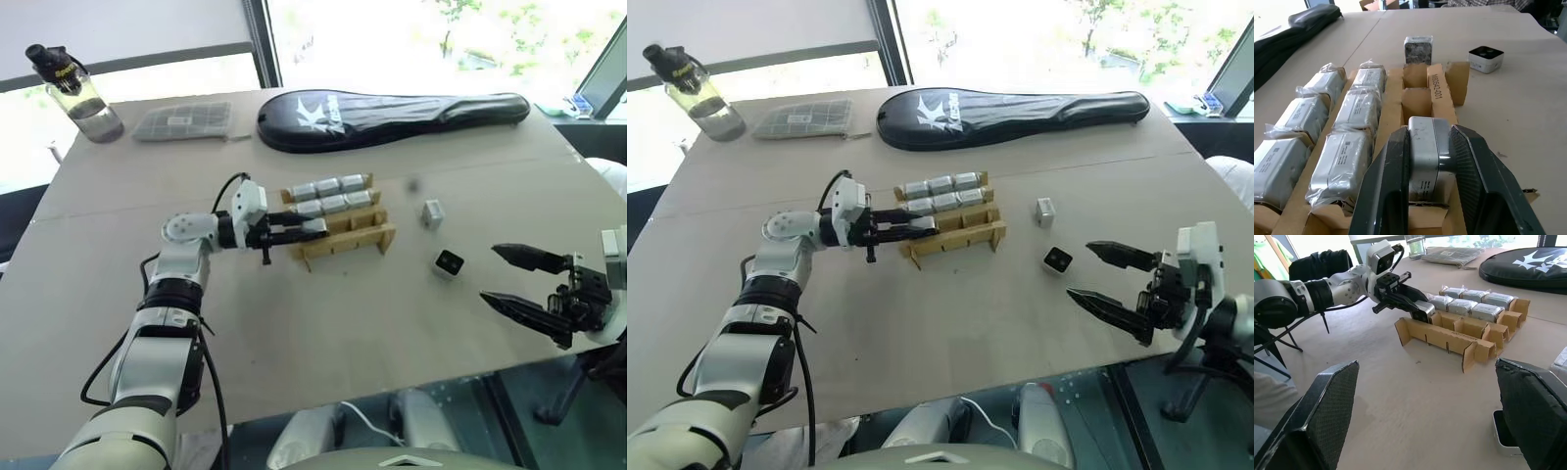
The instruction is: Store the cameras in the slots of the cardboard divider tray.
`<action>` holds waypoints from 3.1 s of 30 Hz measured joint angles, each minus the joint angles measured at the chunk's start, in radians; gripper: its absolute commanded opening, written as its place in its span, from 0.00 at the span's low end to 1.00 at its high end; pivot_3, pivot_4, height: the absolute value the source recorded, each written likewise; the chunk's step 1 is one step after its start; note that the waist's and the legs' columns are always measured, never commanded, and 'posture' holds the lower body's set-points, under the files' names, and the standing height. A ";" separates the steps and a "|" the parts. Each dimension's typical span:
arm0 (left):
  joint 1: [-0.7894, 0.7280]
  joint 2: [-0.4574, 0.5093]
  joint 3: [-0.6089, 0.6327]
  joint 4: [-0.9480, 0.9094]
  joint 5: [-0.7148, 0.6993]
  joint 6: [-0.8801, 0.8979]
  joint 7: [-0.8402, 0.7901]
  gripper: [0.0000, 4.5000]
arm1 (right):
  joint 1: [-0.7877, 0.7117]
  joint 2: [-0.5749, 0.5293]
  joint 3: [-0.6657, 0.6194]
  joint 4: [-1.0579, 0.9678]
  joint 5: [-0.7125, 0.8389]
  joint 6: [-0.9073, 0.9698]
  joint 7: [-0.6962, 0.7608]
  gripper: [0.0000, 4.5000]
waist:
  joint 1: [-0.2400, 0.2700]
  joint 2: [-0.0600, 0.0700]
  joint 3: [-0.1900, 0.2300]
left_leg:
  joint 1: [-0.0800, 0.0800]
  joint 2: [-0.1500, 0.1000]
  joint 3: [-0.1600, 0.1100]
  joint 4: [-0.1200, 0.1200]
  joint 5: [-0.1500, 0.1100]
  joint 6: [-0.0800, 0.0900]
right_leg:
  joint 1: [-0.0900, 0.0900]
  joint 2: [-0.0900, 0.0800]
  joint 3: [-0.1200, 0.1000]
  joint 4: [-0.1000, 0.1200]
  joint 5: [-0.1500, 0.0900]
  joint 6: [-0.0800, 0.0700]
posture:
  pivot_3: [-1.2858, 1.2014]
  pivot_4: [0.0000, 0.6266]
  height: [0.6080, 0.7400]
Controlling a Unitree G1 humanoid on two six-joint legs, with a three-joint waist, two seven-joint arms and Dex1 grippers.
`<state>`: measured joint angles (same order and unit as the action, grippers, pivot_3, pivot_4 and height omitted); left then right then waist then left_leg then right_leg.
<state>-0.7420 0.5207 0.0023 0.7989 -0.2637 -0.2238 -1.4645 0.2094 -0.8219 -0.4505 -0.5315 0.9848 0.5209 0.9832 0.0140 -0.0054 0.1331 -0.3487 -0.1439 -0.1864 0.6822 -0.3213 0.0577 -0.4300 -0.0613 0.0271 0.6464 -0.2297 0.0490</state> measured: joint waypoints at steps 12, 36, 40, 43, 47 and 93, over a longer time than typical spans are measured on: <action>0.007 -0.004 -0.004 0.005 0.007 0.061 0.008 0.65 | 0.002 0.004 0.000 -0.001 -0.005 0.000 -0.010 1.00 | -0.001 0.000 0.000 | 0.000 0.000 0.000 0.000 0.000 0.000 | 0.000 0.000 0.000 0.000 0.000 0.000 | 0.52 0.24 1.00; 0.199 0.323 0.071 -0.765 -0.293 0.667 -0.077 0.99 | -0.309 0.127 0.476 0.371 -0.634 -0.121 -0.243 1.00 | -0.013 0.000 0.000 | 0.001 -0.001 0.001 0.000 0.000 0.000 | 0.000 0.000 -0.001 0.001 0.000 0.000 | 0.52 0.24 1.00; 0.245 0.342 0.089 -0.798 -0.309 0.672 -0.075 1.00 | -0.351 0.141 0.488 0.441 -0.652 -0.154 -0.199 0.88 | -0.014 0.001 0.000 | 0.001 0.000 0.000 -0.001 0.000 0.000 | -0.001 0.000 0.000 0.000 0.000 0.000 | 0.52 0.24 1.00; 0.284 0.377 0.110 -0.824 -0.322 0.679 -0.077 1.00 | -0.363 0.148 0.490 0.473 -0.663 -0.181 -0.168 0.61 | -0.017 0.001 0.001 | 0.001 0.000 0.000 -0.001 0.000 0.000 | -0.001 0.001 -0.001 0.000 0.000 0.000 | 0.52 0.24 1.00; 0.322 0.411 0.118 -0.836 -0.330 0.685 -0.089 1.00 | -0.368 0.157 0.490 0.486 -0.667 -0.200 -0.145 0.42 | -0.019 0.001 0.001 | 0.001 0.000 0.000 -0.002 0.000 0.000 | -0.001 0.001 -0.001 0.000 0.000 0.000 | 0.52 0.24 1.00; 0.060 0.162 0.028 -0.726 -0.446 1.001 0.103 0.74 | -0.904 0.368 0.874 0.522 -1.555 -1.071 -0.466 0.42 | -0.034 0.001 0.001 | 0.000 -0.001 0.001 0.000 0.000 -0.001 | -0.004 0.003 -0.003 0.001 0.000 0.000 | 0.52 0.24 1.00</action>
<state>-0.6815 0.6826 0.0299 0.0725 -0.7098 0.7777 -1.3620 -0.6947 -0.4535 0.4233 -0.0093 -0.5705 -0.5502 0.5175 -0.0202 -0.0042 0.1341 -0.3482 -0.1448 -0.1859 0.6825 -0.3211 0.0568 -0.4335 -0.0587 0.0239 0.6473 -0.2299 0.0487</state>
